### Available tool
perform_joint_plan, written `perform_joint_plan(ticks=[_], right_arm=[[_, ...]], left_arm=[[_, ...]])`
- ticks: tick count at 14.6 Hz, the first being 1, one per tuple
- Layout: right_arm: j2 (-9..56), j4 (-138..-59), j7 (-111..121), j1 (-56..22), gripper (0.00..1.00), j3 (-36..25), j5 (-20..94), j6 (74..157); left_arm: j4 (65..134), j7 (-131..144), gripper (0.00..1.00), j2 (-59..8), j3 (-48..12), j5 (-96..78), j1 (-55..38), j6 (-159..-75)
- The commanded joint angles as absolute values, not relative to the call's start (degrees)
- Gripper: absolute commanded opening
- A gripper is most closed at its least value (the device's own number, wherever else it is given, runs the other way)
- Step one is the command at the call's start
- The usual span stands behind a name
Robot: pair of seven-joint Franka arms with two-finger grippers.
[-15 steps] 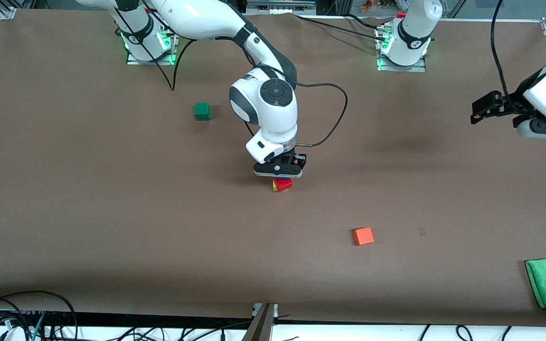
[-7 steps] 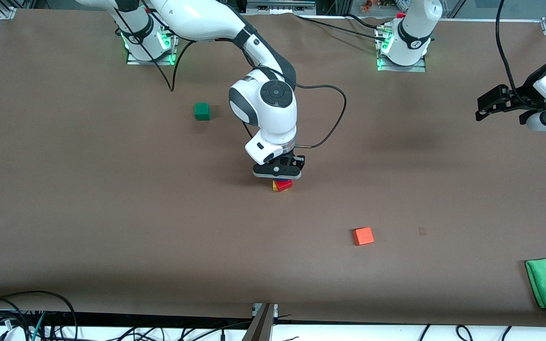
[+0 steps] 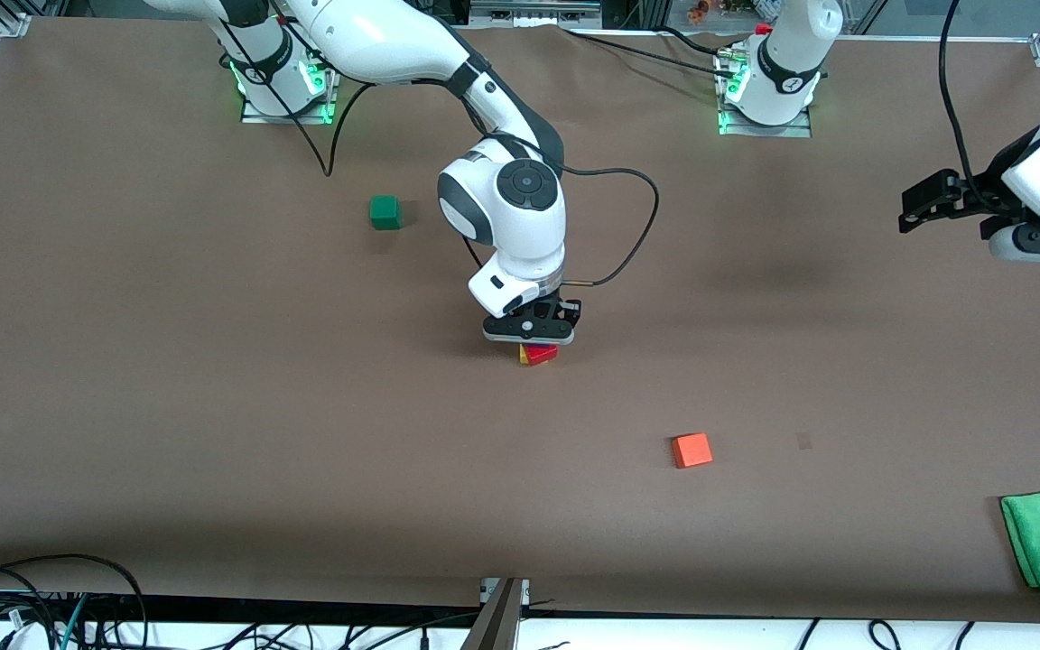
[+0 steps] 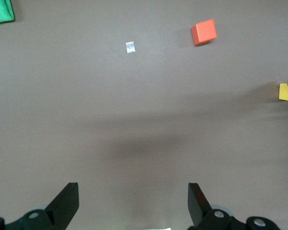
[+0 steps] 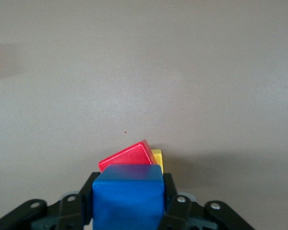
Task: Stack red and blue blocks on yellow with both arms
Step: 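Lower the blue block onto the red block with the right gripper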
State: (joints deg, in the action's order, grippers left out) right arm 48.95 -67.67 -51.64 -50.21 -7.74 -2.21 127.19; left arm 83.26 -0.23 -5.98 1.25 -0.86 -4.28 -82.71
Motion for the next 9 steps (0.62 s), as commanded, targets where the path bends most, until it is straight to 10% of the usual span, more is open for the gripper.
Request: perform_joint_plan(ticks=[1,9], right_arm=[[49.6,-65.6,-52.5,-50.2,1.00,-7.9,-3.3,126.8],[39.8,-65.4,-45.7,-41.3,1.00,-8.1,3.7,116.0]], left_arm=[[81.6,0.5,1.00,-7.2,1.3,-1.1,-4.7,-81.5],[81.6,0.0,1.00,-7.8,1.4,-1.2,-4.1,-82.1]])
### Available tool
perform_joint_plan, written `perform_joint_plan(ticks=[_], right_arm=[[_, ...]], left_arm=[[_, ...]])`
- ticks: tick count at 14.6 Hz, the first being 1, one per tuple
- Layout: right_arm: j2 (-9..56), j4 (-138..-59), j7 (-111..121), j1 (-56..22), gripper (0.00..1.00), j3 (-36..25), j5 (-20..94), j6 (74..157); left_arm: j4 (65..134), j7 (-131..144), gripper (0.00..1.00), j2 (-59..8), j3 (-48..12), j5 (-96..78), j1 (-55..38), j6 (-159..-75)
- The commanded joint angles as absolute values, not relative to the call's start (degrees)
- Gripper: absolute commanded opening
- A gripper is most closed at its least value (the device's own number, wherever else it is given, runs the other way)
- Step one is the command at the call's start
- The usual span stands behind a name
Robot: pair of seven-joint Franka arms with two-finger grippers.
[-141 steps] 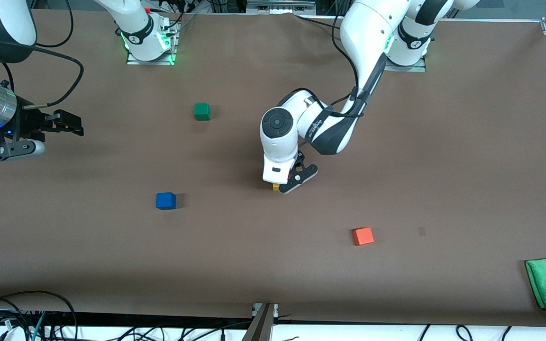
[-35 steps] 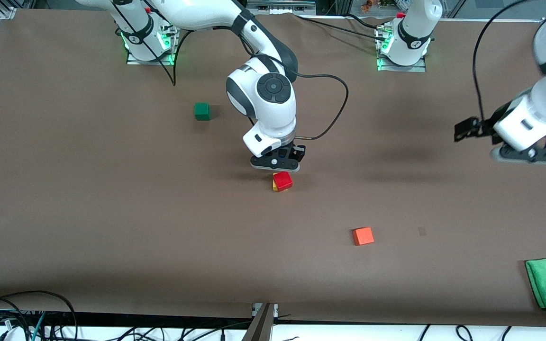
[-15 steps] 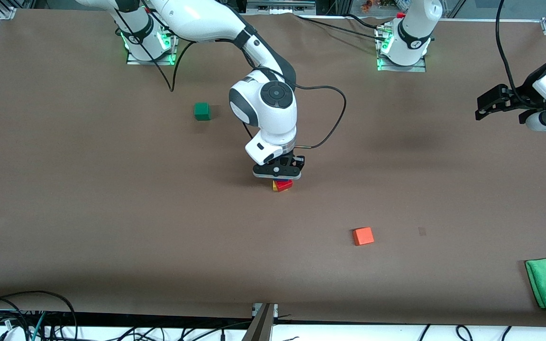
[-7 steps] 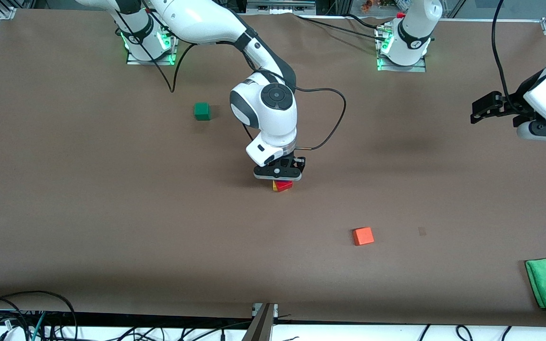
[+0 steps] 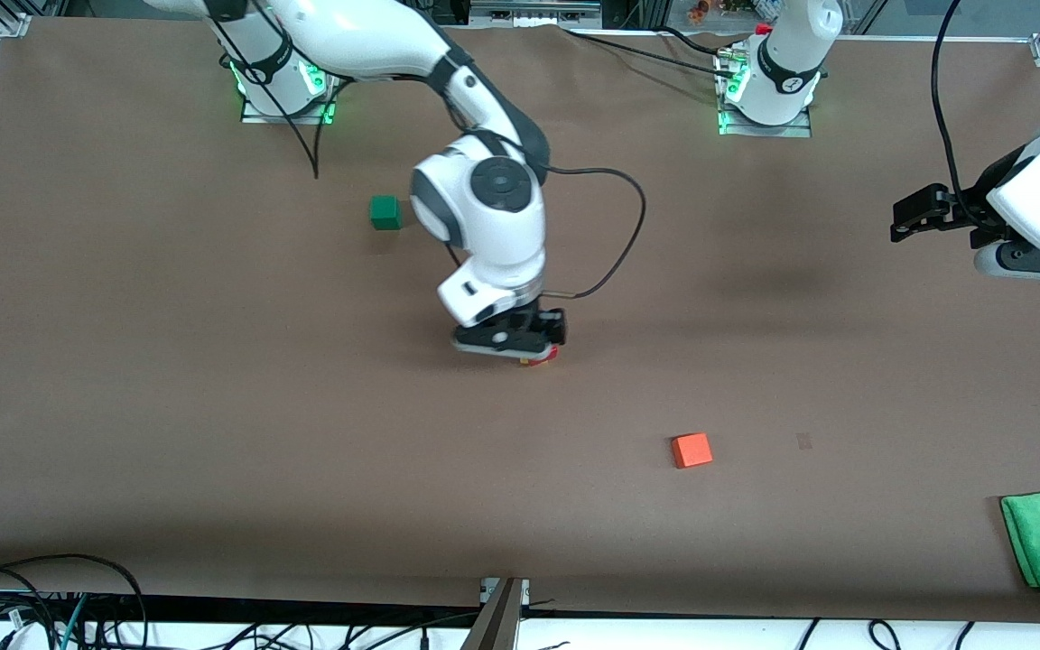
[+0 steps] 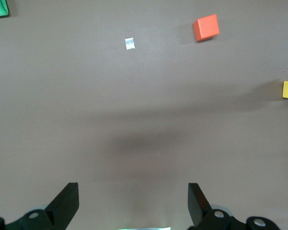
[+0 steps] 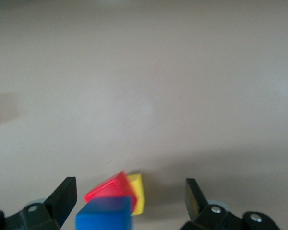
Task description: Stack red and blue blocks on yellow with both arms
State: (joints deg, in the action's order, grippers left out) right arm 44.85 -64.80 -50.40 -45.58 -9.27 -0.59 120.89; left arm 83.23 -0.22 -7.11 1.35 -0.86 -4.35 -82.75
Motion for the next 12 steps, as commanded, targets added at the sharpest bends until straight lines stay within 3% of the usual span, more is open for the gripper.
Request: perform_joint_plan(ticks=[1,5,7,9,12], right_arm=[[37.9,-65.5,-42.0,-39.2,1.00,-8.4,7.0,114.1],[28.7,-70.0,-34.8,-31.1,1.00,-10.3,10.9,109.5],[26.1,-70.2,-31.9,-27.9,1.00,-10.4,13.3,101.2],[21.9,-73.4,-27.4,-26.8,1.00,-12.5,13.7,96.8],[13.2,-81.6,-23.4,-26.9,1.00,-15.6,13.0,94.0]], left_arm=[[81.6,0.2,1.00,-8.2,1.4,-1.3,-4.0,-82.2],[81.3,0.4,1.00,-9.0,1.7,-2.8,-3.8,-82.3],[81.6,2.4,1.00,-9.4,1.8,-4.6,-4.1,-83.3],[82.8,6.7,1.00,-9.7,1.5,-4.5,-4.8,-88.1],[83.2,6.0,1.00,-9.2,1.5,-4.2,-5.1,-88.8]])
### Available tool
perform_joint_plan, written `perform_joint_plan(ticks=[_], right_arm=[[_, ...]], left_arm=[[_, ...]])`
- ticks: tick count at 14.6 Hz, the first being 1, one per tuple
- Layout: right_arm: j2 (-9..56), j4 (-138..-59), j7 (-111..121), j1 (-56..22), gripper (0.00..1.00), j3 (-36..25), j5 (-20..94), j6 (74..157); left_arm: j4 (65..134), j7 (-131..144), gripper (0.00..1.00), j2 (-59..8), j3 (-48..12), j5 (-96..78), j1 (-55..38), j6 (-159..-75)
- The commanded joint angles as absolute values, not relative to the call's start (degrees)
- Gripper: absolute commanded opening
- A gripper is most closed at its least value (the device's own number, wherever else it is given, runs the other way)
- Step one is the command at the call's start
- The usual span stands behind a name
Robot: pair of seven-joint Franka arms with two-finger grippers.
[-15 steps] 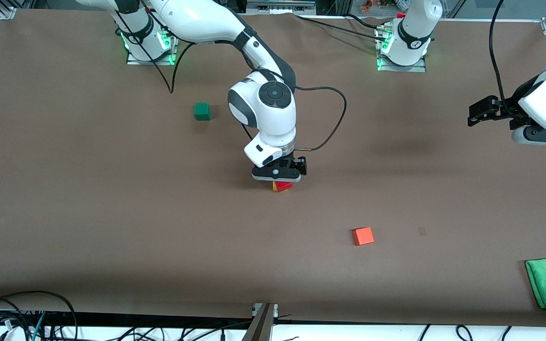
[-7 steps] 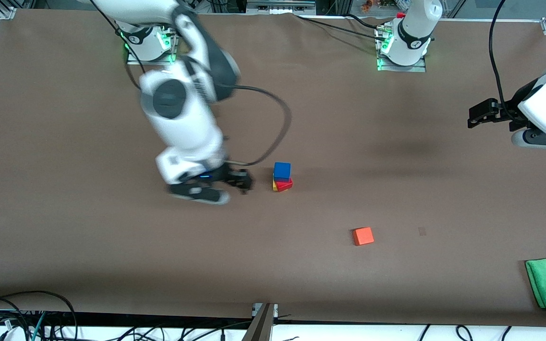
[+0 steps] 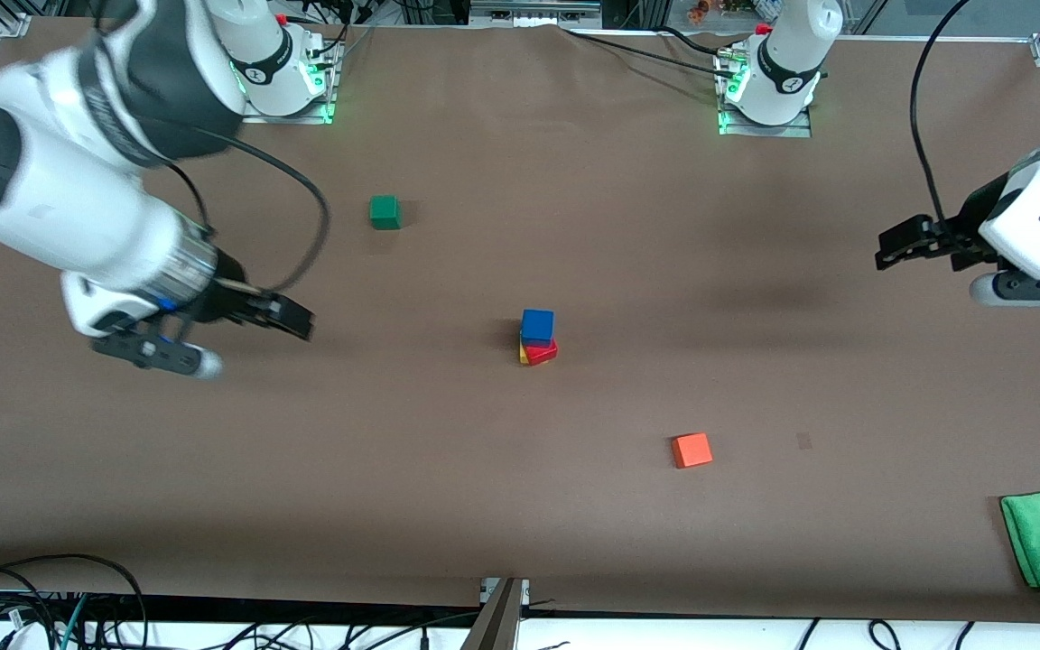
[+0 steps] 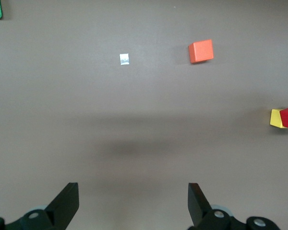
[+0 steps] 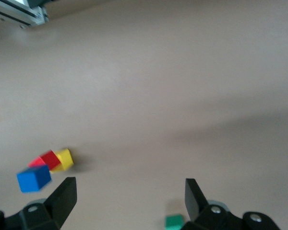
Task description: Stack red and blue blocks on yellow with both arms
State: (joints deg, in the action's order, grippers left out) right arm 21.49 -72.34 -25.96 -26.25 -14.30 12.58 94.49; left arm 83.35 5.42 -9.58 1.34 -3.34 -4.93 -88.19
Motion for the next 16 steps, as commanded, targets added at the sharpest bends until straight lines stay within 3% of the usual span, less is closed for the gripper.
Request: perform_joint_plan(ticks=[1,3,6,8,10,16], right_arm=[[10.1,-85.2,-22.3,-26.9,1.00,-16.3,12.7,94.0],[4.3,-91.3,-20.4,-26.9,1.00,-16.7,9.3,94.2],[0.2,-94.4,-19.7,-26.9,1.00,-15.9,4.4,92.9],[-2.3,-96.8,-17.6,-22.4,1.00,-11.2,0.8,93.1],[-2.7,-96.9,-14.8,-18.1,1.00,-7.7,0.3,92.7],[-3.0,-96.4,-10.0,-18.0,1.00,-9.1,0.4,92.2]], left_arm=[[83.2,6.0,1.00,-9.0,1.5,-4.2,-5.1,-88.6],[83.2,5.9,1.00,-9.0,1.5,-4.1,-4.8,-88.5],[83.0,5.9,1.00,-9.0,1.5,-4.4,-4.5,-88.9],[81.3,6.0,1.00,-9.1,2.0,-4.3,-4.0,-90.0],[81.1,6.0,1.00,-8.9,2.4,-4.2,-3.4,-93.8],[81.1,-8.5,1.00,-7.8,4.7,-4.9,-3.3,-93.5]])
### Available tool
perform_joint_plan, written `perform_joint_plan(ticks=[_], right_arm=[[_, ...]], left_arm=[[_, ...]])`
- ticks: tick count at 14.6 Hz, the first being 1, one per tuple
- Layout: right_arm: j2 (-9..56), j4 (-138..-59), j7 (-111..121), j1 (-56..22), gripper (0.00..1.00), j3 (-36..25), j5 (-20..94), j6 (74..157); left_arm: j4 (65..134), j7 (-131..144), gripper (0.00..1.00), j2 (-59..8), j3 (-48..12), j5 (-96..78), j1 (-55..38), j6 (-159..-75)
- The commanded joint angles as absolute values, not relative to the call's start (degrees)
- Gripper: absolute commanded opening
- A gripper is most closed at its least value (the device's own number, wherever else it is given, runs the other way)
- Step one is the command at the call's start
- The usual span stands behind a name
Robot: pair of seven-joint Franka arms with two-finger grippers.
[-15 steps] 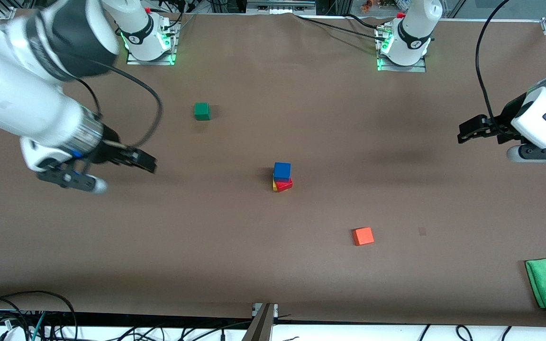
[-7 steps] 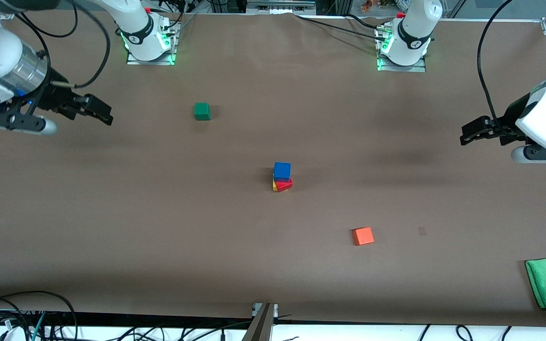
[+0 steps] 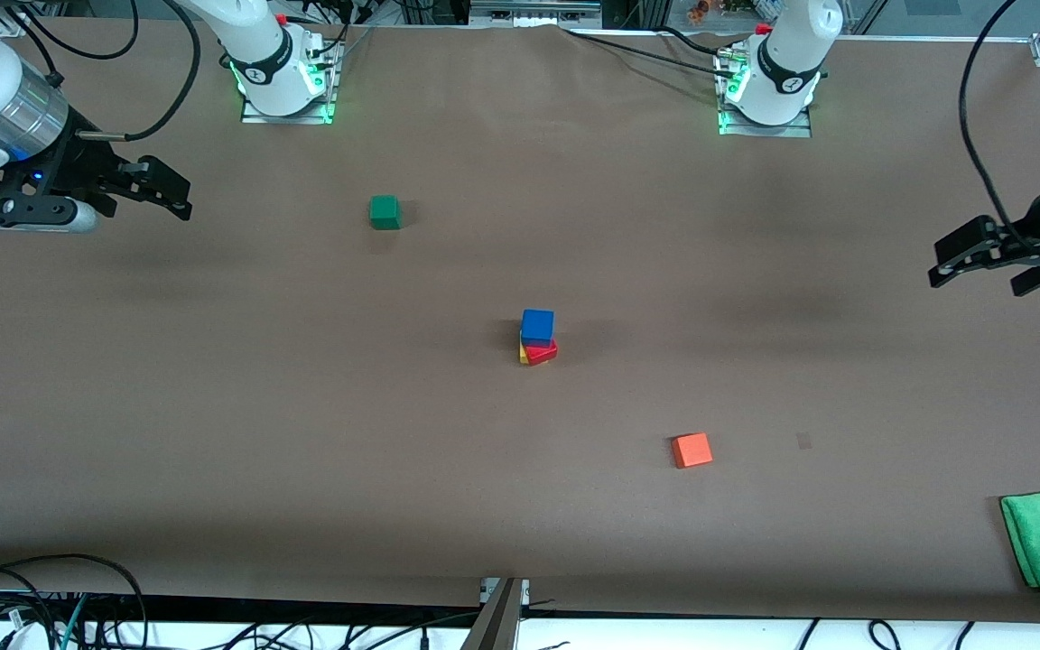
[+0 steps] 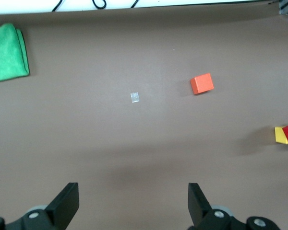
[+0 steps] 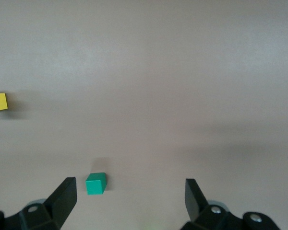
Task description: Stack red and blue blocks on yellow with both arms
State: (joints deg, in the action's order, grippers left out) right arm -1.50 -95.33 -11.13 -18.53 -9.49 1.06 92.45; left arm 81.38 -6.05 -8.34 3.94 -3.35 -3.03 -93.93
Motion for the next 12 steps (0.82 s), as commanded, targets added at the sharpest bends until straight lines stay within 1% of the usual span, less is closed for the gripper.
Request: perform_joint_plan(ticks=[1,4,8,12], right_arm=[[-2.7,-96.0,-10.2,-18.0,1.00,-9.1,0.4,92.2],[-2.7,-95.9,-10.1,-18.0,1.00,-9.1,0.4,92.0],[-2.7,-95.9,-9.1,-17.9,1.00,-9.8,0.4,92.4],[-2.7,-96.0,-8.3,-17.9,1.00,-10.3,0.4,92.2]], left_arm=[[81.1,-7.0,1.00,-8.0,4.7,-4.7,-3.4,-94.0],[81.3,2.7,1.00,-8.4,4.1,-4.3,-3.9,-98.6],[81.9,2.1,1.00,-8.3,3.9,-4.3,-4.0,-98.9],[82.5,2.0,1.00,-8.4,2.5,-4.1,-4.0,-100.9]])
